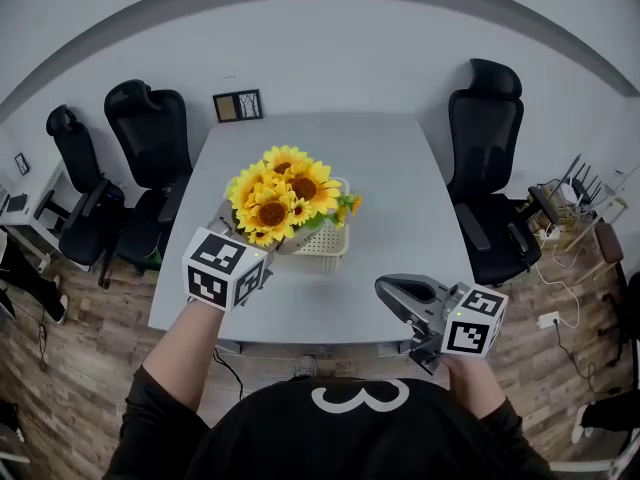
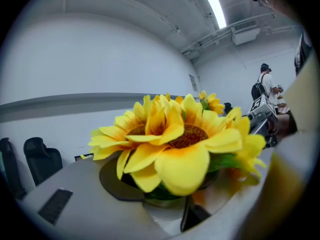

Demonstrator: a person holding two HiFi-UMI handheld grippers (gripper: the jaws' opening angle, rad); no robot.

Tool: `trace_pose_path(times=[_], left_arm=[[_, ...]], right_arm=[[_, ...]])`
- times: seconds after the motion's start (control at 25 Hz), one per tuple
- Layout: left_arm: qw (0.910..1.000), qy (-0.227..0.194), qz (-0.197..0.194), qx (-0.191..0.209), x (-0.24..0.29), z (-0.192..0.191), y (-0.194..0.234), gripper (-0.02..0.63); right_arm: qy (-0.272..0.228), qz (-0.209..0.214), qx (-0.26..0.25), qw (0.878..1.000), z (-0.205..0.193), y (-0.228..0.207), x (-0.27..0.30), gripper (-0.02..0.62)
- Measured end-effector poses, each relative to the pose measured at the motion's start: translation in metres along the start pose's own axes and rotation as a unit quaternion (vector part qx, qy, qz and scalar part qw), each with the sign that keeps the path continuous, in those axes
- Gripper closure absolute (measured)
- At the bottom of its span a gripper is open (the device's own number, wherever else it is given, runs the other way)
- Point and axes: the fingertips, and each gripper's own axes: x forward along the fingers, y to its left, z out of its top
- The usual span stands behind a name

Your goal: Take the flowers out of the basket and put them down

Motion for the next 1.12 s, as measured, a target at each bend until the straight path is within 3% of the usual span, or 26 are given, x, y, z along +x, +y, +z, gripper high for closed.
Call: trace_pose_path(times=[0.24, 0.48, 0.8, 1.12], left_arm=[[0.9985, 0.010, 0.051, -0.017, -0.030, -0.002, 0.006, 0.413], [0.9926, 0.016, 0.115, -0.035, -0.098, -0.021, 0.030, 0.413], [0.9799, 0.032, 0.176, -0.088, -0.156, -0.063, 0.066, 0.411], [0.9682, 0.061, 0.217, -0.108, -0.222, -0.115, 0.125, 0.411]], right_arm=[[-0.003, 0.023, -0.012, 1.000, 0.012, 0.000, 0.002, 0.585], [0.013, 0.064, -0.019, 0.998, -0.005, 0.033, 0.031, 0.585], [0.043, 0.113, -0.014, 0.993, -0.015, 0.053, 0.086, 0.586], [0.070, 0.141, -0.002, 0.987, -0.034, 0.091, 0.168, 0.586]])
